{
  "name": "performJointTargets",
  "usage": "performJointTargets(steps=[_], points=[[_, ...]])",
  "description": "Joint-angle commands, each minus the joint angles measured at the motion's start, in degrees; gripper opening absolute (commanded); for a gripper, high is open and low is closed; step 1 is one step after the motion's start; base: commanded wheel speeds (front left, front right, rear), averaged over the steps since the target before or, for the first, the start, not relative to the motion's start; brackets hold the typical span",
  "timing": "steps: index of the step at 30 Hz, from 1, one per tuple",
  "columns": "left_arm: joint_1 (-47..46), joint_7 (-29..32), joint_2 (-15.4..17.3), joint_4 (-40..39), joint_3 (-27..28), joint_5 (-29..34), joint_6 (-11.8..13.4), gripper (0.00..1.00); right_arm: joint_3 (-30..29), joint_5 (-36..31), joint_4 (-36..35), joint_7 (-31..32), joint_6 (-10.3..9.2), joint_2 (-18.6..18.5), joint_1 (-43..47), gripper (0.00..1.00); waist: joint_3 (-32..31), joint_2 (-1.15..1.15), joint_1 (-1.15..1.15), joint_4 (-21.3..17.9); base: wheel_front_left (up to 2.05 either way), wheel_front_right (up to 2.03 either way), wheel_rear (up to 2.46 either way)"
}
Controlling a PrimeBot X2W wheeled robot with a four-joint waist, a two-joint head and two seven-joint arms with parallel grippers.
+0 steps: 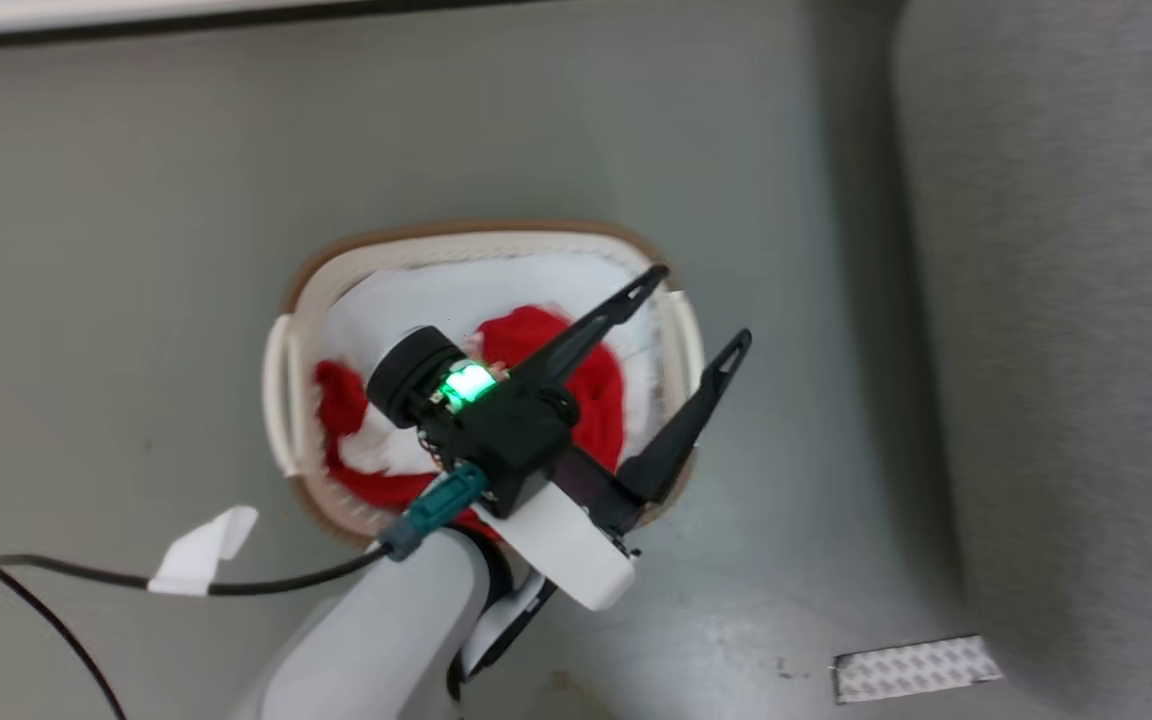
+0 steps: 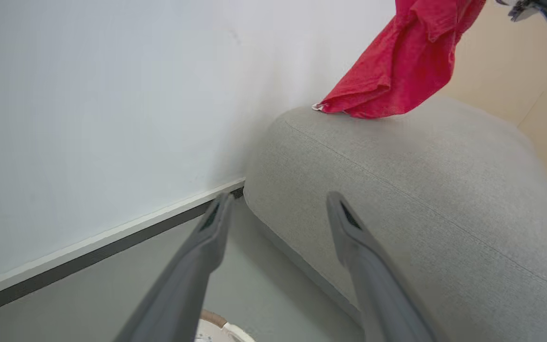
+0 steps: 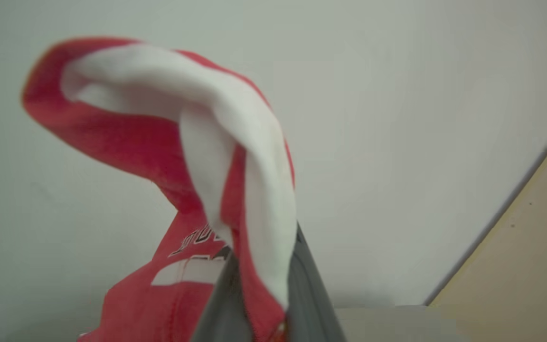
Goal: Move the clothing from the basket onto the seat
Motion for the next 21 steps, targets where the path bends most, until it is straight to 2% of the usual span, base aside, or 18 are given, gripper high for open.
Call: performJointTargets(steps=[1,4,6,13,14,16,21], points=[[0.23,-0.61,-0.22,0.34,0.49,-1.18,0.35,1.0,-1.93,-1.11,2.13,0.49,-0.14,-0.74,-1.76,0.0,2.67,0.0,-0.02,3.34,0.0,0.0,0.0],[1.32,-1.66,-0.54,0.8,1.02,-1.69,1.08,1.0,-7.71,-6.21,7.78,2.01,-0.14,-1.97,-3.96,0.0,4.11,0.0,-0.02,5.24,0.0,0.0,0.0],[2.04,-2.01,-0.4,1.14,1.18,-2.13,1.45,1.0,-11.47,-10.48,11.21,2.79,-0.14,-1.28,-4.29,0.0,5.01,0.0,-0.02,6.3,0.0,0.0,0.0],[3.37,-2.75,0.68,1.76,1.95,-2.58,2.48,1.0,-24.86,-23.7,18.85,2.85,-0.14,6.43,-2.47,0.0,6.47,0.0,-0.02,7.46,0.0,0.0,0.0],[3.44,-2.71,0.88,1.88,2.06,-2.69,2.64,1.0,-25.98,-25.07,19.01,2.52,-0.14,8.19,-2.16,0.28,6.21,0.0,-0.02,7.28,0.0,0.0,0.0],[3.5,-2.72,1.13,2.08,2.21,-2.73,2.97,1.0,-27.27,-27.57,17.98,1.4,-0.14,11.0,-1.8,1.0,5.35,0.0,-0.02,6.78,0.0,0.0,0.0],[4.24,-3.07,1.26,2.81,2.26,-3.06,3.49,1.0,-25.59,-31.05,14.41,1.07,-0.14,16.89,0.57,1.0,1.59,0.0,-0.02,4.89,0.0,0.0,0.0]])
